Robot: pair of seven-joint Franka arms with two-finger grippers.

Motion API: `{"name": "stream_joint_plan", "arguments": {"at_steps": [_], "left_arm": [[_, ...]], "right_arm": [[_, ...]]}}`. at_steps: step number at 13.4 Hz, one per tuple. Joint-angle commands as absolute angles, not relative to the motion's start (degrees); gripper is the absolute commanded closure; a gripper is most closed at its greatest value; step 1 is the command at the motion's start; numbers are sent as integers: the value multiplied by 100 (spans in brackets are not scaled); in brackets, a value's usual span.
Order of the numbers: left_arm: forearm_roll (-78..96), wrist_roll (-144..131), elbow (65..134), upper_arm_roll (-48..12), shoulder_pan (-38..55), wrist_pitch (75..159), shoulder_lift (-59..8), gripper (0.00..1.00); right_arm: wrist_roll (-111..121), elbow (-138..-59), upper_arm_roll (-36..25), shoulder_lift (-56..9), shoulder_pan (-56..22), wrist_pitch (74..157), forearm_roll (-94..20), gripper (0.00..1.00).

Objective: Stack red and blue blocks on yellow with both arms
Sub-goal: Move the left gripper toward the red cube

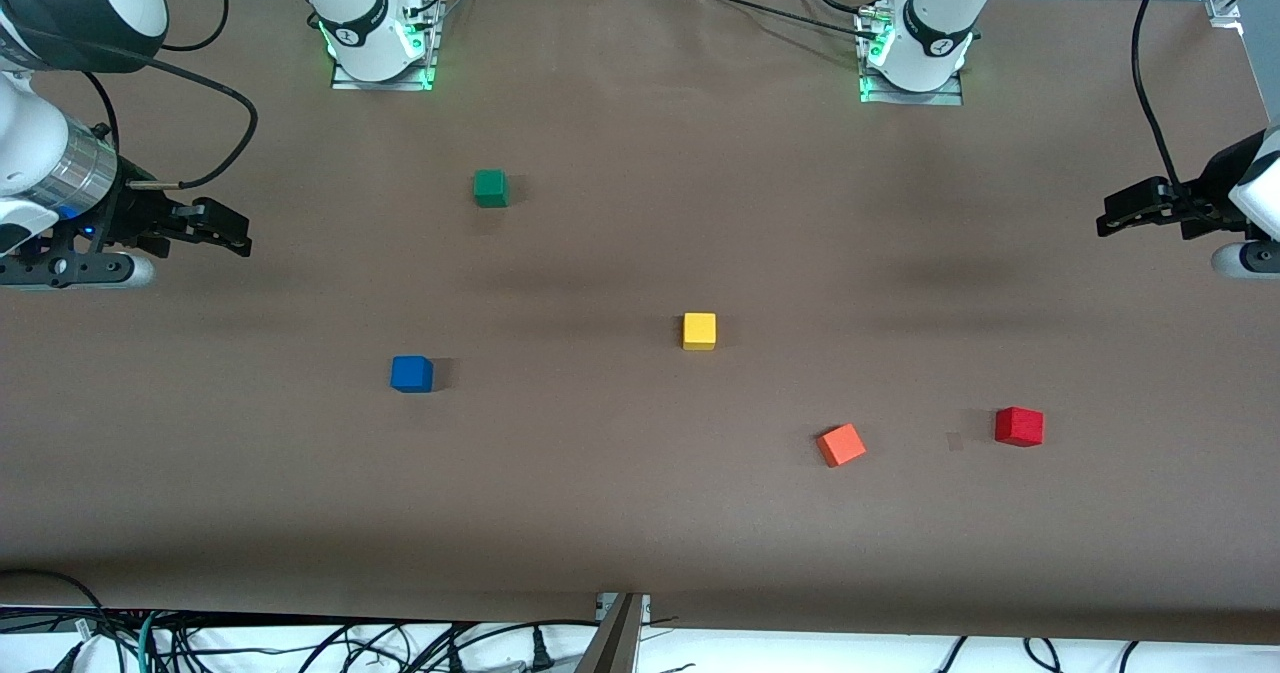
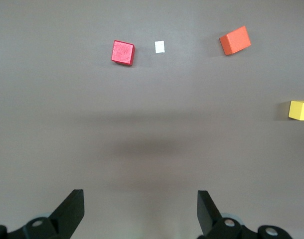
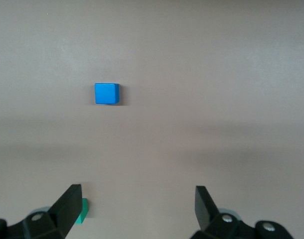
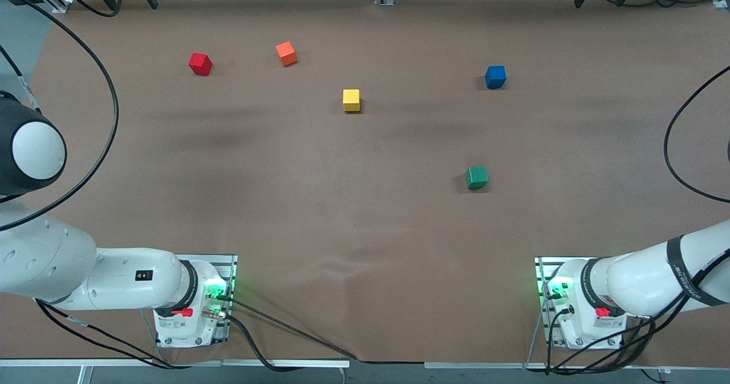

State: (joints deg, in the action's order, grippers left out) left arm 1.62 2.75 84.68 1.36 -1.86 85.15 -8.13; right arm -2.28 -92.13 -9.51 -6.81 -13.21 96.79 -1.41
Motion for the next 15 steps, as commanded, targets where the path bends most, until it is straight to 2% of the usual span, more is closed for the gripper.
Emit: {"name": "stream_joint_plan", "arguments": {"at_steps": [1,6,8,15], "left_arm": [[272,229,8191,149,-185,8332,-984,0],[255,333,8183,184,-220,8341,-1107,0],[220,325,8183,185,-220,8393,-1378,0],[185,395,8209,185,-220,10000,-2679,0]], "right_arm": [[-202,-9062,-905,-712,-1274,9571,-44,0],[-220,-9009,-905,-747,-1301,9562,-35,0],[-229,-9009,-905,-756,-1301,9580,-79,0],[166,-9017,-923,-756,-1265,9527,-132,0]]}}
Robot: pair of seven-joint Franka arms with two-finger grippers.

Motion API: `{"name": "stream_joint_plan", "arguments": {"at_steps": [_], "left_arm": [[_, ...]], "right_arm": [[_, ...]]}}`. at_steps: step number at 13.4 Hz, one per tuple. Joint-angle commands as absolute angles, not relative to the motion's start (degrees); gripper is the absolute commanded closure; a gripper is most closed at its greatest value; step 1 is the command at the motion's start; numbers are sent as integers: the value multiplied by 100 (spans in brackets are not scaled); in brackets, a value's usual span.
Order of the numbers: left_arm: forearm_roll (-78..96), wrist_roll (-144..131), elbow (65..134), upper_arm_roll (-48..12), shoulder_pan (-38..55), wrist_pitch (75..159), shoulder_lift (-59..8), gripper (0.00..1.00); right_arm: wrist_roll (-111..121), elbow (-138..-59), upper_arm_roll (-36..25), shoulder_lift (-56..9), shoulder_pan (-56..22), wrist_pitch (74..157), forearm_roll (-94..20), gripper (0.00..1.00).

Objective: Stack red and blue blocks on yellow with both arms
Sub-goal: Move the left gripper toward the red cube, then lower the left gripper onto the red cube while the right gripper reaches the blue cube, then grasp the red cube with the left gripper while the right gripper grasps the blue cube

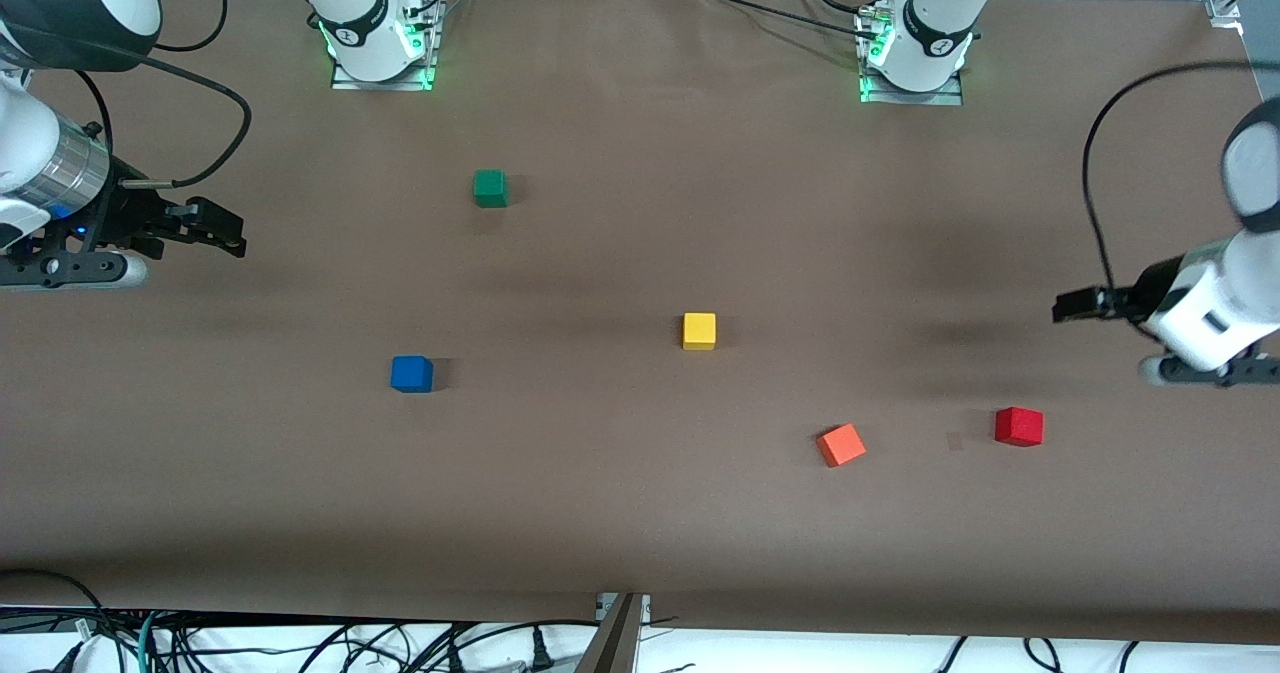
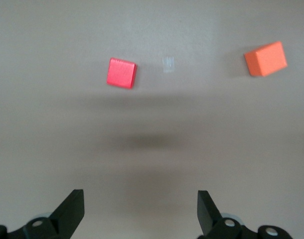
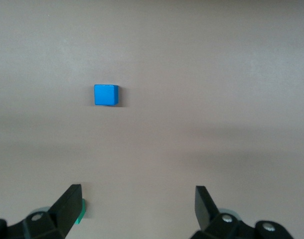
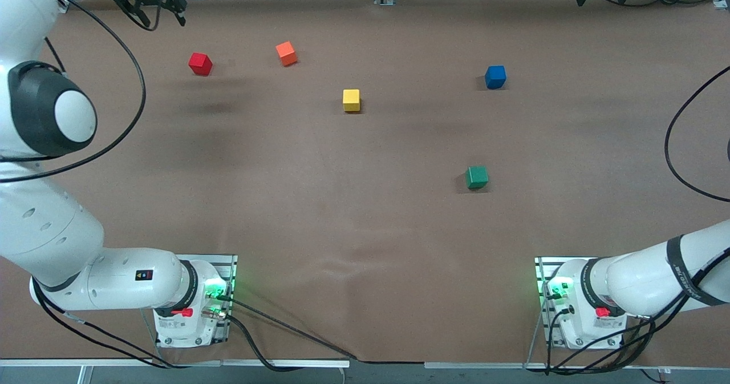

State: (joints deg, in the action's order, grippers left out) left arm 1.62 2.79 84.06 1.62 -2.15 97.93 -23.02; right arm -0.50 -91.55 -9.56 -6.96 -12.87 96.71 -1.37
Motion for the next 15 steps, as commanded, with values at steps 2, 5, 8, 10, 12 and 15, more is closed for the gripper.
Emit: {"name": "stream_joint_plan", "arguments": {"at_steps": [2,5,8,10,12,15], "left_arm": [[185,579,8279,185,-220,10588,-3100,0],[106,834,8288,185,-298,11545,-3751,0],[26,1309,8393,185,-500,12521,-4243,0],[26,1415,8394,185,-536,12918,-4473,0],[35,1415,8402,185,-562,13113,-4614,0],[114,1415,8402,176,-571,13175,-4667,0]], "right_arm": [[115,-9131,-827,-1009,-1362,9545,-149,0],[79,-9184,-712,-1746,-1512,10131,-543,0],[88,-9185,-694,-2599,-1564,10948,-756,0],[97,-9176,-694,-3083,-1556,11581,-887,1],[97,-9141,-694,-3575,-1556,12117,-1263,2],[97,-9149,-686,-3893,-1617,12428,-1424,6]]}}
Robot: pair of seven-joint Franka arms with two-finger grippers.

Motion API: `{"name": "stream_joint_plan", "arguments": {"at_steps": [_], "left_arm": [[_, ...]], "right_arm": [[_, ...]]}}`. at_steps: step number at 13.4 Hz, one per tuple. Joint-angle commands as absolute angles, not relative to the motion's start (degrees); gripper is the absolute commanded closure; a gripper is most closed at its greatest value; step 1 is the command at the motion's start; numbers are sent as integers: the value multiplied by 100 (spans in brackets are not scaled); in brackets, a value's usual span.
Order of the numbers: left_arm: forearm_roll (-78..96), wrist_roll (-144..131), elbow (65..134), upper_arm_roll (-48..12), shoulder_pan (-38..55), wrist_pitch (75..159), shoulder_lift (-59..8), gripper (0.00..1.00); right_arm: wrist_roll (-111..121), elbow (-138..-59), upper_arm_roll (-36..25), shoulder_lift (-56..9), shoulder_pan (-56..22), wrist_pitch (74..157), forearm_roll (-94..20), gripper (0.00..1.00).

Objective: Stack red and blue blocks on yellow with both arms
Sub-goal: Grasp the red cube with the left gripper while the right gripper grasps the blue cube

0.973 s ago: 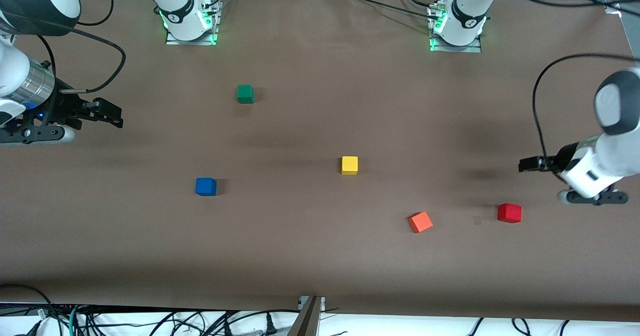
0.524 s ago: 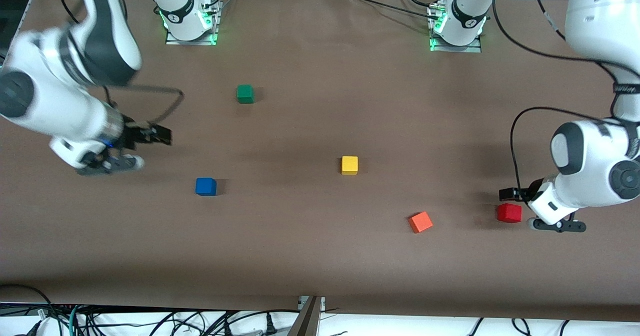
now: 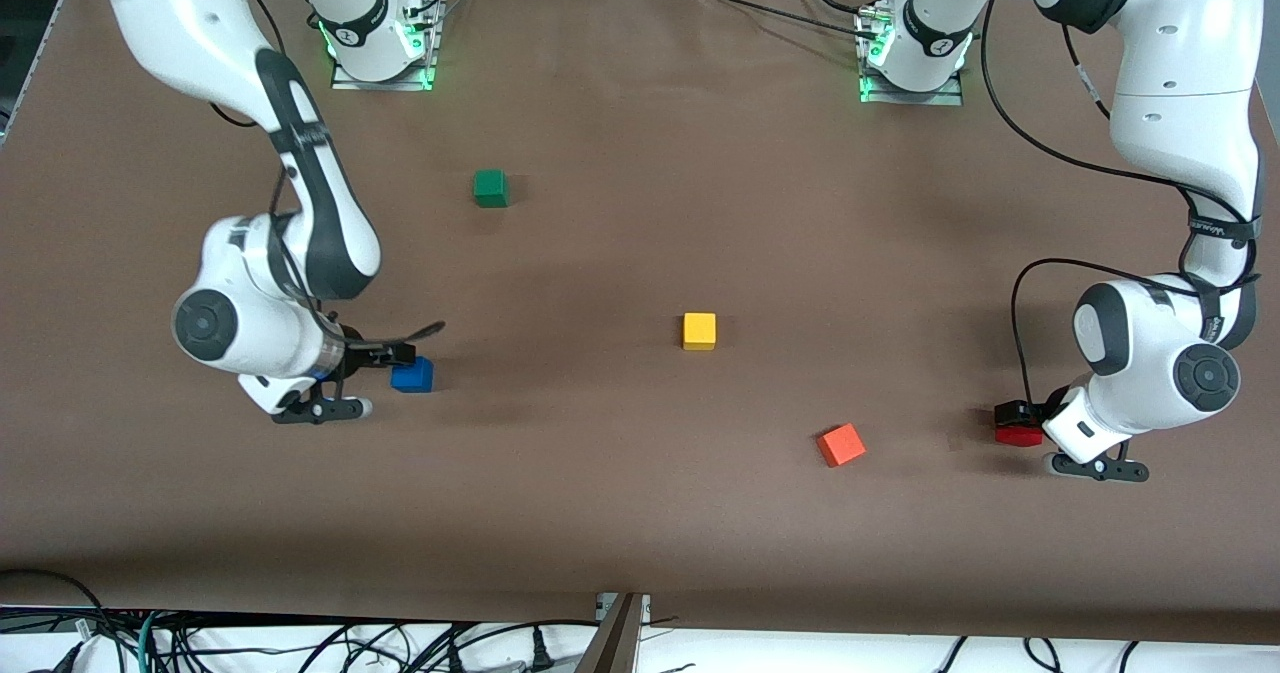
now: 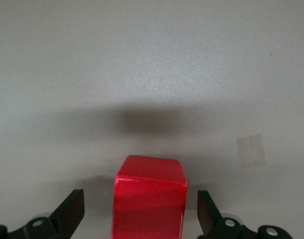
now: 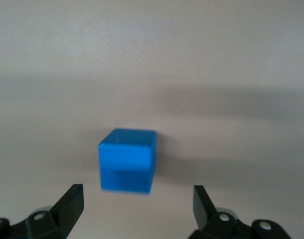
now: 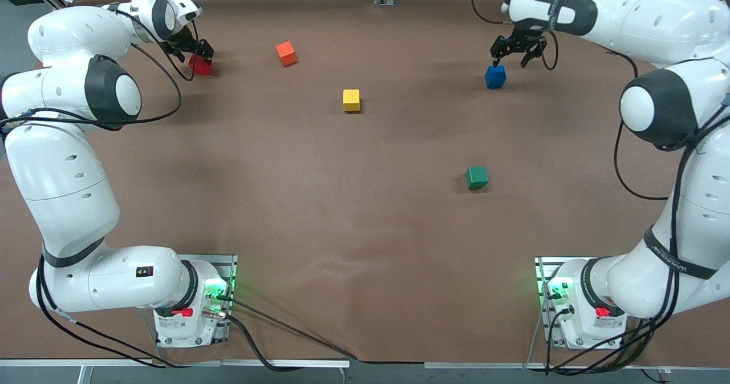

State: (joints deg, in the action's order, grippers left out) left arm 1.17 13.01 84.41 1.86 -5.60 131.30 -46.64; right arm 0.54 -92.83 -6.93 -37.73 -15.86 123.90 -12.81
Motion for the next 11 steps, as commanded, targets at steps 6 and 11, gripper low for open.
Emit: {"name": "stream_joint_plan", "arguments": {"at_steps": [6,11], "left_arm": [[123,1328,8367,27,-563,13052,-4562,100],[123,548,8262,-526,-230,12281,-3860,100]], "right_arm": [[88,-9132,-686,-4043,-1722,12568,-1424,11],[114,-9105,-686,-4157,-1723,12735,-1415,32]]}}
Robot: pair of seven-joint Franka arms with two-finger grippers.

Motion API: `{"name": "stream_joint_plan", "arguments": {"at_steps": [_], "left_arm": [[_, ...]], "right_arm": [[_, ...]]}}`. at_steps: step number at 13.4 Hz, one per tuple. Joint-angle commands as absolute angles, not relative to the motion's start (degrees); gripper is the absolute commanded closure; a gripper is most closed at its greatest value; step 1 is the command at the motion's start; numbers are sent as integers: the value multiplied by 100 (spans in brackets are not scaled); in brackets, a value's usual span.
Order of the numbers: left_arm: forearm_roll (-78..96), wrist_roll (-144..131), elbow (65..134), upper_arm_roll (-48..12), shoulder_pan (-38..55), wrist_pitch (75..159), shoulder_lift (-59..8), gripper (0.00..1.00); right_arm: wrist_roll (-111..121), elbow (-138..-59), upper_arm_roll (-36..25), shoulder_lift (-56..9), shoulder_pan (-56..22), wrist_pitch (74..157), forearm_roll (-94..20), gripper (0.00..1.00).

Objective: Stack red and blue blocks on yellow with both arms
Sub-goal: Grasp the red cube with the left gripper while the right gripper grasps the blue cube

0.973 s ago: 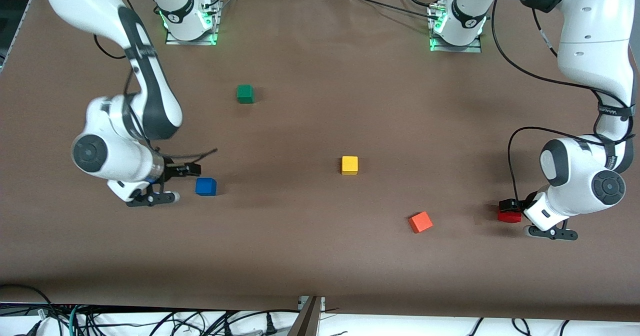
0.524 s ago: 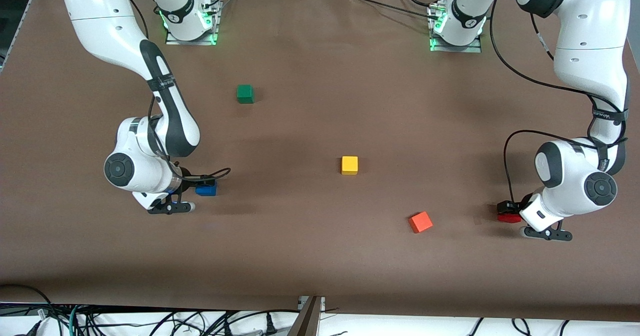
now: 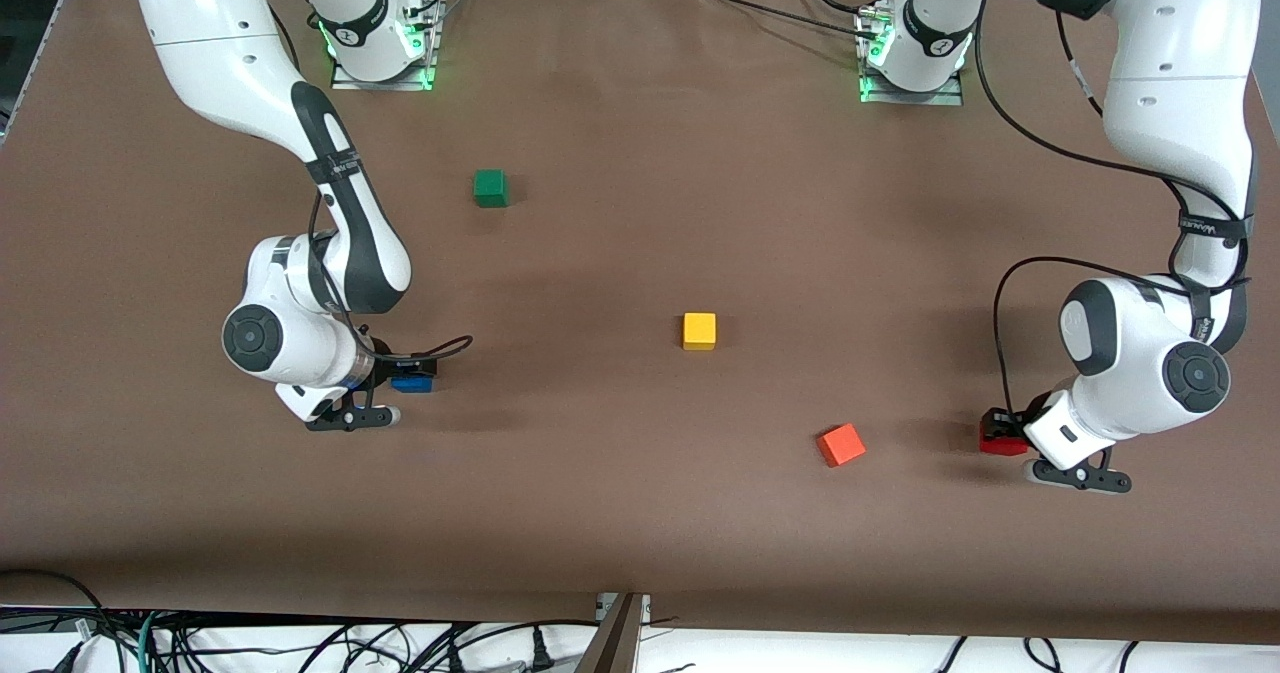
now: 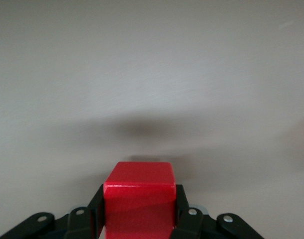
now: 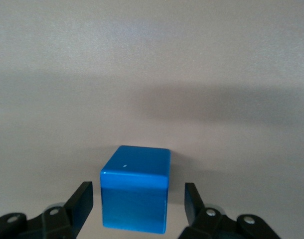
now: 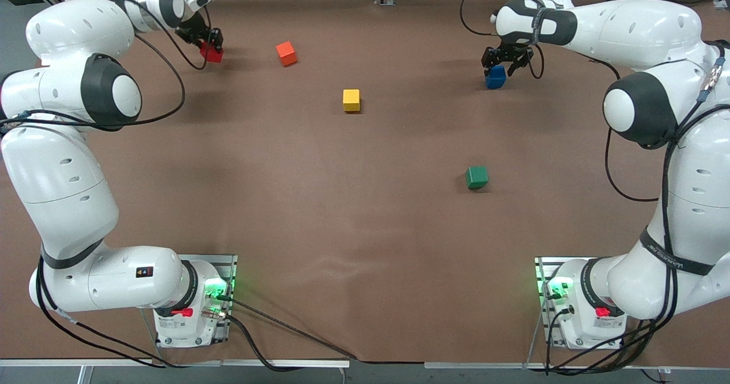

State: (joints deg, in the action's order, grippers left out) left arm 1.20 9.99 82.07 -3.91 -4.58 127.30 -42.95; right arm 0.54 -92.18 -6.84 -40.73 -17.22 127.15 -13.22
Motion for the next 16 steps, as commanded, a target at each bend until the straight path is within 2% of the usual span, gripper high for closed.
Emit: {"name": "stream_joint_plan", "arguments": {"at_steps": [1,3,4,8,12,13,16], "left_arm": [[123,92,8236,-667,-37,12043,-3754,100],[106,-953,8244,-843,428,11848,-3613,100],[105,-1245,8235,-861,700,11752,-3595,100],[114,-1441,8323,-870,1703,11733,-3621,100],[79,-2415,8341,-870,2363,11804,-3682,100],[53,-2513,8358,-861,2443,11812,-3691,100],[35,-2663,8560,-853,2609,12276,-3726,100]], "right_arm": [[114,-9097,-686,-4157,-1723,12735,-1415,42],[149,-9018,-694,-4105,-1723,12666,-1415,62],[149,-8948,-703,-4078,-1714,12543,-1406,65],[123,-8088,-747,-3850,-1687,11087,-1345,65],[123,-7445,-922,-3315,-1679,9540,-1283,65],[123,-7410,-958,-3209,-1696,9319,-1283,65],[-113,-7304,-905,-3217,-1793,9369,-1107,65]]}}
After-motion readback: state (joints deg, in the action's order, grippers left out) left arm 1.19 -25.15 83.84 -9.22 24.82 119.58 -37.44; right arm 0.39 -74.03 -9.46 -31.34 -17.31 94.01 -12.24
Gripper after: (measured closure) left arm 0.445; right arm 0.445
